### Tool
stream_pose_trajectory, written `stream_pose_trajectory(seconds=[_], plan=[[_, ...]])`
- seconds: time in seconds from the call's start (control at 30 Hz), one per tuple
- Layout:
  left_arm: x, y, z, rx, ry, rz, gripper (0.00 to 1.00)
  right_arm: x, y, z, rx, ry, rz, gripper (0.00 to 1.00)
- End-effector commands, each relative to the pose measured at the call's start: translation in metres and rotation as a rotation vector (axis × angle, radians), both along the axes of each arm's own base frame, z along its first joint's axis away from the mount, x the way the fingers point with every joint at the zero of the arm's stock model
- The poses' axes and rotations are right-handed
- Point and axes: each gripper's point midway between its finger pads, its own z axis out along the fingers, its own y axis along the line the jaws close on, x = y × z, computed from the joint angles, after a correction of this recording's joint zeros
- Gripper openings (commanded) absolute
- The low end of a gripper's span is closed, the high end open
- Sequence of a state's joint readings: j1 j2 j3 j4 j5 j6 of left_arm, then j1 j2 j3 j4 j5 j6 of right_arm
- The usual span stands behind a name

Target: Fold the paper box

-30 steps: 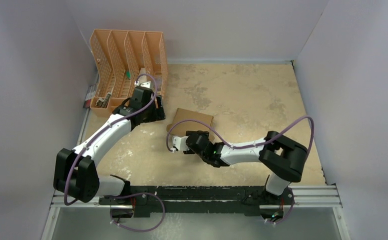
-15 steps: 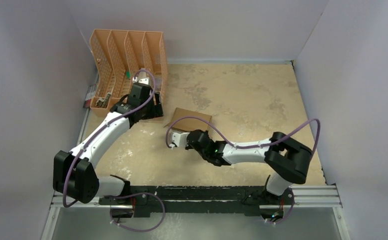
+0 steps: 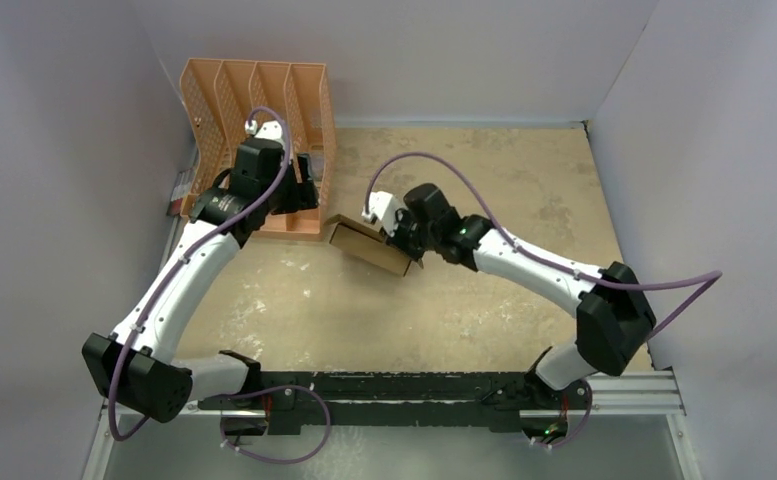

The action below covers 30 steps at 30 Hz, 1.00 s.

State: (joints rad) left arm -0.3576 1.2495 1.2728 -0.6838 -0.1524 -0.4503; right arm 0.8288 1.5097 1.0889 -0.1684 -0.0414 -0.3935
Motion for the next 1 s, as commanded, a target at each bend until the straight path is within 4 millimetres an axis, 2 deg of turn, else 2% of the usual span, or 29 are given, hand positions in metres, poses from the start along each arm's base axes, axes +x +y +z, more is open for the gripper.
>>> stream_pose_trajectory(seconds=[0.0,0.07,0.17,0.27,0.37,0.47,0.57,0.73,0.83,0.97], plan=[[-0.005,0.005,0.035,0.004,-0.052,-0.02,0.71,-0.025,0.006,0.013,0.129,0.334,0.043,0.0],[-0.005,0.003,0.037,0.001,-0.05,-0.03,0.71,-0.02,0.006,0.014,0.145,0.405,0.041,0.0],[-0.007,-0.002,0.027,-0.006,-0.028,-0.059,0.71,-0.021,0.004,0.001,0.111,0.494,0.063,0.0],[-0.009,-0.009,0.014,-0.01,-0.004,-0.107,0.72,-0.016,0.002,-0.01,0.054,0.517,0.072,0.0],[-0.01,-0.015,0.0,0.0,0.03,-0.161,0.72,-0.008,0.002,-0.009,0.023,0.496,0.068,0.01],[-0.011,-0.019,-0.016,0.03,0.069,-0.22,0.71,0.003,0.001,-0.002,0.004,0.457,0.052,0.1],[-0.01,-0.014,-0.027,0.09,0.1,-0.243,0.71,0.009,0.002,0.007,0.001,0.438,0.045,0.23],[-0.005,-0.012,-0.029,0.149,0.116,-0.288,0.71,0.018,-0.004,0.03,0.006,0.388,-0.031,0.45],[-0.005,-0.017,-0.033,0.146,0.138,-0.323,0.71,0.017,-0.015,0.041,0.007,0.364,-0.094,0.57],[-0.011,-0.021,-0.038,0.141,0.145,-0.365,0.71,0.02,-0.04,0.052,0.008,0.292,-0.256,0.6]])
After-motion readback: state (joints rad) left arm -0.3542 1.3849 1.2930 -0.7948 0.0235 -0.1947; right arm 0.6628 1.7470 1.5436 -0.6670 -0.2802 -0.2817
